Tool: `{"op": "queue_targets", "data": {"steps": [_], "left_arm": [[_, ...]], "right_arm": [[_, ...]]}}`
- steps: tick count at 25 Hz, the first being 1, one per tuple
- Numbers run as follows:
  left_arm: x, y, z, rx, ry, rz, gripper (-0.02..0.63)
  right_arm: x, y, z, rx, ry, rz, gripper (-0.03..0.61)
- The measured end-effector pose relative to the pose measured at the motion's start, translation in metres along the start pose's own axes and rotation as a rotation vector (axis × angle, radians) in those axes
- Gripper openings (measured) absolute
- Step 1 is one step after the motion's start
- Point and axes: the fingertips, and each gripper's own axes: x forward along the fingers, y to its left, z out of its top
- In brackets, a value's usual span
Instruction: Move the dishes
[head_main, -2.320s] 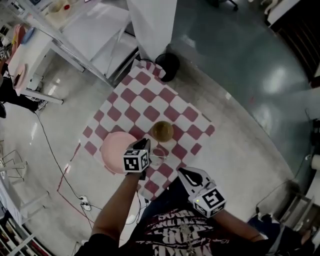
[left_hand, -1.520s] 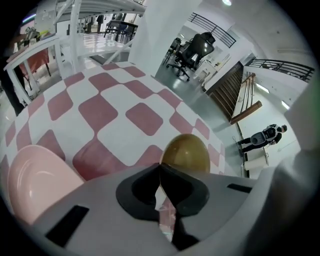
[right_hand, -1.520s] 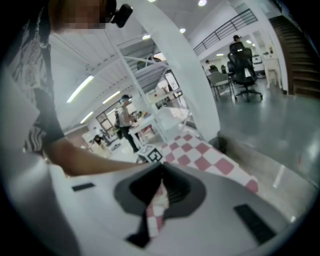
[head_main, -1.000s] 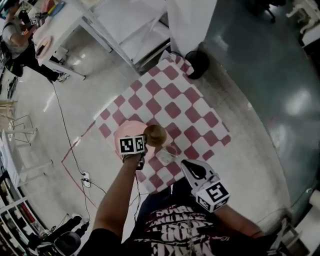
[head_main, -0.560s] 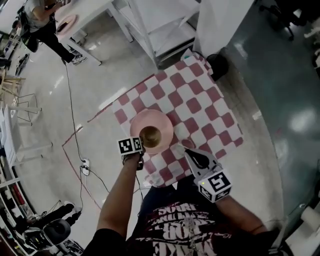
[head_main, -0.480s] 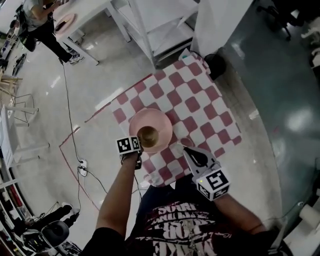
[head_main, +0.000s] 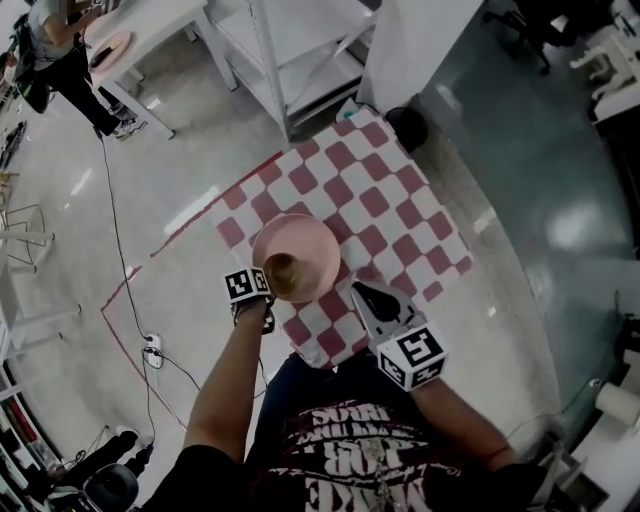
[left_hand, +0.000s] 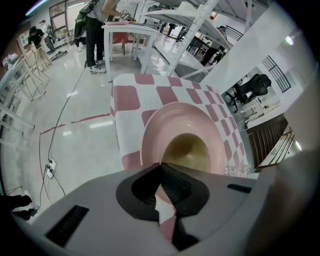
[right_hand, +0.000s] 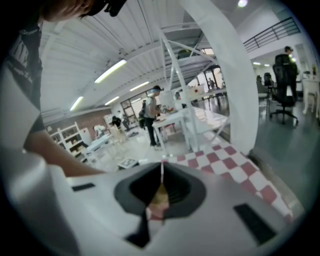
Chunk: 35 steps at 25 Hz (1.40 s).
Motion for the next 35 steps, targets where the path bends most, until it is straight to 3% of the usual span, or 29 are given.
{"op": "queue_targets", "data": {"steps": [7,11,21,25,28,31,35], "left_arm": [[-0.001,0.004,0.002,0.058,0.002,-0.005,0.068],[-0.009,-0.005,0.005,0.086,-0.020,-0.056,0.113],[-0.059,-0.030,0.004,0.137,-0.090,-0.183,0.129],[-0.098,-0.056,0.004,0.161,-0.184,-0.315,0.130],[-0.137,-0.091,0.007,0.225,-0.291,-0.447,0.130],[-0.174,-0.133,0.005,0.341,-0.409,-0.531,0.125],[-0.216,-0.189,-0.001,0.524,-0.553,-0.576,0.041]], "right_arm": [[-0.010,0.009,-0.009,0.020,-0.007,-0.073,0.035],[-0.017,0.010,-0.003,0.019,-0.030,-0.107,0.037],[-0.040,0.013,0.015,0.001,-0.071,-0.158,0.037],[-0.054,0.004,0.016,0.001,-0.073,-0.192,0.037],[-0.062,-0.006,0.010,0.006,-0.061,-0.217,0.037],[-0.069,-0.013,0.007,0.011,-0.052,-0.229,0.037],[-0.076,-0.019,0.006,0.004,-0.054,-0.237,0.035]]}}
